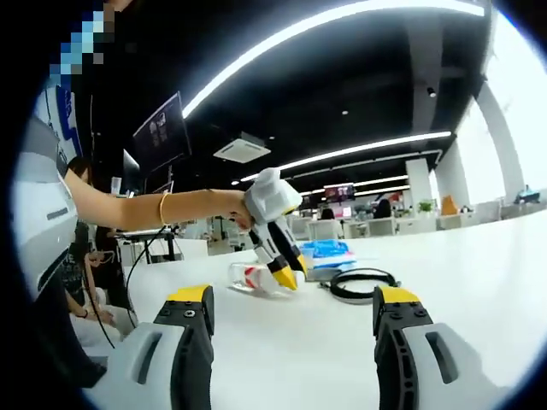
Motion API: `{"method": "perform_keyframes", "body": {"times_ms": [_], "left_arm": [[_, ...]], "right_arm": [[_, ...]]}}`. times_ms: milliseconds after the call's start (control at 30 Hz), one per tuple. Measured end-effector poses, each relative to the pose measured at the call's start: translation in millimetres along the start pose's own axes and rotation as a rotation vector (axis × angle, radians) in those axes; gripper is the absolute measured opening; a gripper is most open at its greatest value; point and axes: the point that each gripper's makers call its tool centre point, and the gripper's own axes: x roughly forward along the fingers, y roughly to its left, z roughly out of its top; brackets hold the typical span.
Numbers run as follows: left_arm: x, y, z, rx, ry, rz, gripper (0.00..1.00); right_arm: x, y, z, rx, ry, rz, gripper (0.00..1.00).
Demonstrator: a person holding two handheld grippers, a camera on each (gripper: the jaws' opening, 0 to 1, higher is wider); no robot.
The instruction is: Arrange the tabletop items into an orderly group along one side of the table until the central work area is clear of visible clutter.
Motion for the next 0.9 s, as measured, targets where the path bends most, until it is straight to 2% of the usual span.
{"method": "perform_keyframes", "body": {"times_ms": [233, 633, 900], "left_arm": [[0.3, 1.0, -0.1, -0.006, 0.001, -0.004, 0.20], [-0.8, -3.1, -0.6, 0.021, 0.031, 0.008, 0.21], [-1.5, -4.0, -1.0, 0.008, 0.031, 0.009, 0.21]], "right_arm": [[6.5, 10.3, -6.4, -0.004, 0.022, 0.036, 0.73], [-0.4, 4.5, -3.7, -0.012, 0.020, 0.013, 0.73], [-2.7, 5.0, -2.2, -0.015, 0.019, 0.013, 0.73]]}}
